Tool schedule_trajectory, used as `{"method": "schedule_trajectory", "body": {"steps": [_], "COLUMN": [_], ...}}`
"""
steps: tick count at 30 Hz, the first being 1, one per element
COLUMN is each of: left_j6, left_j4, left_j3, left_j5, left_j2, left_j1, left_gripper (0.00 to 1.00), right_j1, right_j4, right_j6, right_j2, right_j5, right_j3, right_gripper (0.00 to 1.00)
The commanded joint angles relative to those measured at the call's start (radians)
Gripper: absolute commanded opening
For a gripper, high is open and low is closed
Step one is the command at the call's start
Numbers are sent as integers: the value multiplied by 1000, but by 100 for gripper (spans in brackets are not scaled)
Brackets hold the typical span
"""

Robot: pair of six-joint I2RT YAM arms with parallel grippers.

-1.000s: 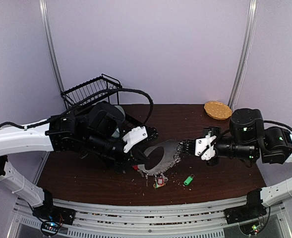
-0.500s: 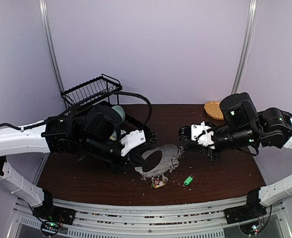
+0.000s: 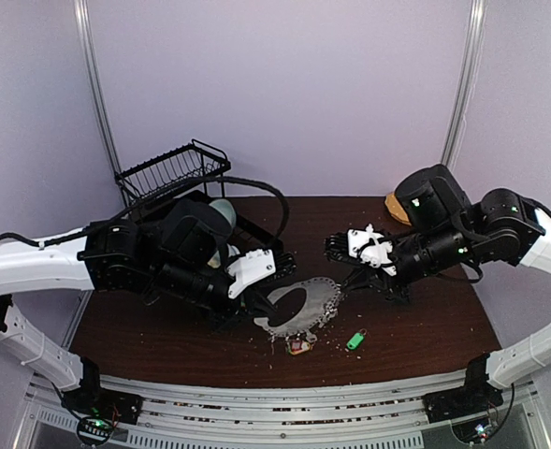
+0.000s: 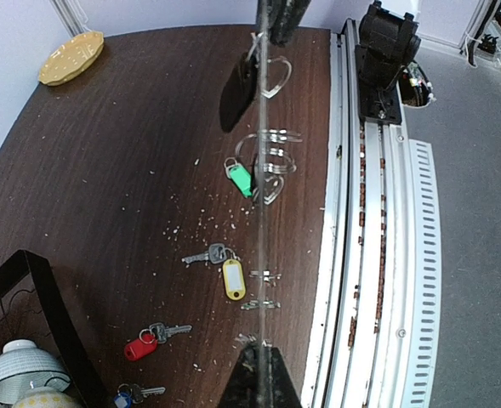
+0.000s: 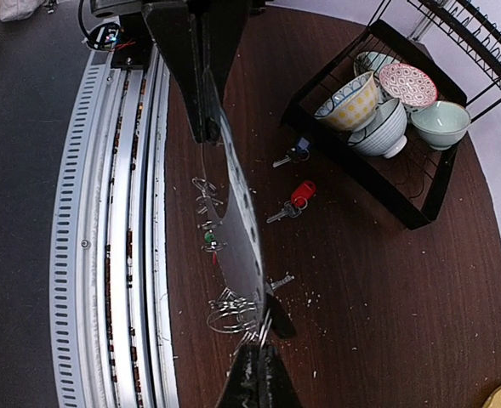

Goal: Put the keys on the keyring

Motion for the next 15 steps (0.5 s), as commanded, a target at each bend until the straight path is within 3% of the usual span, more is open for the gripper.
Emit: {"method": "schedule_trajectory", "body": {"steps": [1,15], "left_j6": [7,9], "left_j4": [30,31], "left_j3": [17,24], "left_j5": [-4,-12], "left_j2": [-13,-6], "left_j1": [-6,-8], "left_gripper": [0,0], "right_j1": [-7,-7], "right_j4": [-29,-7], "right_j6": [11,18], "right_j2": [-10,-5], "right_j5": [-55,-103], "right_j3": [27,25], "right_gripper": [0,0]}}
